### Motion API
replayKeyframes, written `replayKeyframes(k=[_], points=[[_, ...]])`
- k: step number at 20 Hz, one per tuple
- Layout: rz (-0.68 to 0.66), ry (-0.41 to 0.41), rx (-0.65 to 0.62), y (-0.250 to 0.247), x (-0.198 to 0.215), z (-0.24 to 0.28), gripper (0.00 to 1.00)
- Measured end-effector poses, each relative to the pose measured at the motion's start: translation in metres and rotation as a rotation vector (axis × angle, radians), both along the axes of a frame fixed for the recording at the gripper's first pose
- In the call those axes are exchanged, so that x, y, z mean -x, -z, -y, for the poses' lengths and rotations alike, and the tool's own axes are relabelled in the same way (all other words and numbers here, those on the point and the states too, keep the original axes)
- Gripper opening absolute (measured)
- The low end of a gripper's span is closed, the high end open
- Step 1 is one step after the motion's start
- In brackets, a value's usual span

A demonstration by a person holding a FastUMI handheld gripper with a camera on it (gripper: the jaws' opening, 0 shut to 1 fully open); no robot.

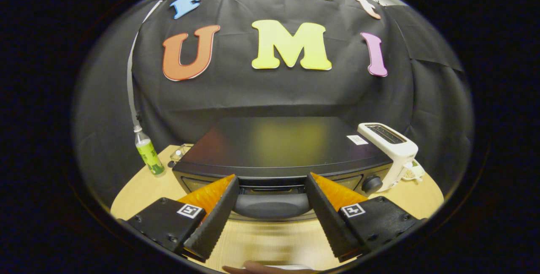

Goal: Open the toaster oven, put the food inside, and close the toaster oven door.

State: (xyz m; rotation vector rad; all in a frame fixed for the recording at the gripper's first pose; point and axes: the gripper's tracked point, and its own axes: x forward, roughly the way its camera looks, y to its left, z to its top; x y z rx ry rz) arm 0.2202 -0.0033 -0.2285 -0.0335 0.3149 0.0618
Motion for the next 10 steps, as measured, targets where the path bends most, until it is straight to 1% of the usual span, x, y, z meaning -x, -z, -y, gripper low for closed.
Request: replayKeyframes(k=[3, 5, 10], points=[[-0.014, -0.015, 0.015, 0.003, 0.010, 0.001, 1.00], [-0.037, -0.018, 0.000, 0.008, 0.021, 0.001, 1.00], [-0.073, -0.038, 0.026, 0.023, 0.054, 0.005, 1.00]])
